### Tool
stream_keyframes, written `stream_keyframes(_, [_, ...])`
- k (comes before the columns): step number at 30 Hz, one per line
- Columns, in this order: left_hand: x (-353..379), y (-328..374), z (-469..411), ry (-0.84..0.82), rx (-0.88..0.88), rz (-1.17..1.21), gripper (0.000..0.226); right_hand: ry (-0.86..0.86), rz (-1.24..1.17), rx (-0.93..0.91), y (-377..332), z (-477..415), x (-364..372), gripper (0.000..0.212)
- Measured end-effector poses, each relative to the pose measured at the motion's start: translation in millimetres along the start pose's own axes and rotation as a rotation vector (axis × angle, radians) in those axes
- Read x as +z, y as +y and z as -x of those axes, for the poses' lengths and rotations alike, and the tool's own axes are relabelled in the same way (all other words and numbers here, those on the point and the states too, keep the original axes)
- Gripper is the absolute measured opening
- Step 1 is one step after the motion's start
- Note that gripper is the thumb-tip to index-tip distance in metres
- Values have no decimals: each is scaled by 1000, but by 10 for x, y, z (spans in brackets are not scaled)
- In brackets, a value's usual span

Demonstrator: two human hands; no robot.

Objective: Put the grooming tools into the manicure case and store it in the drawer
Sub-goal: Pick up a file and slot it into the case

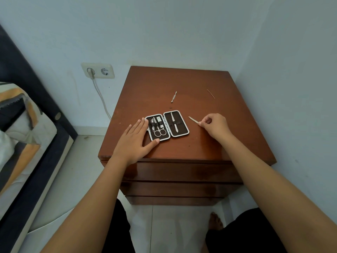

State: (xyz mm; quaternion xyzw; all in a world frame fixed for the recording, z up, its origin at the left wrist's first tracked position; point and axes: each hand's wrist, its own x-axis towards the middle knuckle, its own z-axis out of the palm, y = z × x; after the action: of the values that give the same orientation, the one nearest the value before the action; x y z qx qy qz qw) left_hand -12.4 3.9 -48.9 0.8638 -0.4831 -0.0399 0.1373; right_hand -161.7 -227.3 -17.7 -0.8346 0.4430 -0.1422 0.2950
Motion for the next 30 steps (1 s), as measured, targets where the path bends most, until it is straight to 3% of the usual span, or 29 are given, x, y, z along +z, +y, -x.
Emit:
stream_keyframes(6, [-4, 4, -5, -11, -3, -9, 94, 21, 205, -72, -90, 97, 106, 15])
stream_keyframes(13, [3, -5, 5, 3, 4, 2, 97, 140, 68, -28, -89, 172, 106, 11])
stream_keyframes(22, [-8, 8, 6, -1, 1, -2, 97, 44, 256, -9, -132, 113, 130, 23])
stream_keyframes(26, [-3, 6, 5, 1, 3, 5, 95, 117, 141, -29, -88, 174, 133, 15])
stream_keyframes(30, [-11, 9, 7, -8, -2, 5, 88, 169, -15, -51, -8, 246, 130, 22])
